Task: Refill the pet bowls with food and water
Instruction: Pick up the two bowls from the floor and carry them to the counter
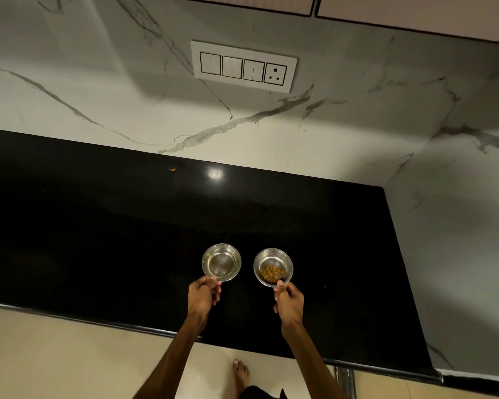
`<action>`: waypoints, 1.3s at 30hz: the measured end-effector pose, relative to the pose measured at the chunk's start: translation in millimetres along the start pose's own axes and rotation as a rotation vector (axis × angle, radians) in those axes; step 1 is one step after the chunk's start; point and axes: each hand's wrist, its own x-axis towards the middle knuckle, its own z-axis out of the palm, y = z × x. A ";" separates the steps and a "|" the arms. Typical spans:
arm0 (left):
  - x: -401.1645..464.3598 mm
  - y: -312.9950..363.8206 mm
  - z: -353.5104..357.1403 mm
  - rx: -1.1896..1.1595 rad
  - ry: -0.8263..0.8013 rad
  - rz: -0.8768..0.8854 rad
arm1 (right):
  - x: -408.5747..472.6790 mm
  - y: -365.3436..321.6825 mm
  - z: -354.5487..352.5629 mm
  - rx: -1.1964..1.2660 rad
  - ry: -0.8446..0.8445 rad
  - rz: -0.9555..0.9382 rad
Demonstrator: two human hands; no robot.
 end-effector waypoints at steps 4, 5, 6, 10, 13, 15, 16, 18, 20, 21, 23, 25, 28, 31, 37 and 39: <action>4.7 -1.7 0.2 0.008 0.015 -0.007 | 5.0 4.7 -1.4 0.010 -0.006 0.007; 5.3 -2.2 -0.1 0.011 0.015 -0.006 | 5.2 5.4 -2.0 0.010 -0.004 0.007; 6.0 -2.9 0.0 0.011 0.016 -0.006 | 6.1 6.3 -2.6 0.007 -0.004 0.008; 10.7 -6.3 0.6 0.013 0.016 -0.015 | 9.6 9.0 -3.7 -0.011 -0.009 0.024; 13.2 -9.0 1.5 0.043 0.017 -0.011 | 10.9 8.5 -3.8 -0.032 0.000 0.028; 13.7 -10.7 2.0 0.056 0.020 -0.006 | 11.5 8.5 -4.0 -0.042 0.000 0.023; 13.3 -10.7 2.5 0.060 0.020 -0.002 | 11.4 8.6 -3.9 -0.050 0.007 0.020; 12.7 -9.9 3.3 0.062 0.021 0.001 | 10.8 8.8 -4.0 -0.065 0.033 0.022; 11.7 -8.8 4.2 0.072 0.027 0.005 | 9.1 9.0 -4.9 -0.072 0.052 0.026; 10.9 -8.5 4.5 0.081 0.030 0.009 | 8.4 8.9 -5.6 -0.075 0.059 0.025; 9.6 -8.0 5.0 0.093 0.036 0.011 | 7.4 9.0 -8.1 -0.077 0.076 0.027; 9.0 -8.8 4.9 0.105 0.047 0.014 | 7.3 9.5 -10.9 -0.080 0.093 0.026; 7.4 -10.1 4.5 0.108 0.060 0.014 | 6.1 10.3 -13.1 -0.080 0.117 0.029; 3.3 -8.5 3.2 0.116 0.064 0.014 | 3.8 10.9 -15.4 -0.078 0.124 0.018; -12.4 -0.6 2.9 0.106 0.127 -0.007 | -2.9 4.0 -20.8 -0.047 0.095 -0.055; -19.7 3.2 4.4 0.095 0.145 -0.004 | -5.4 -2.2 -20.5 -0.045 0.093 -0.090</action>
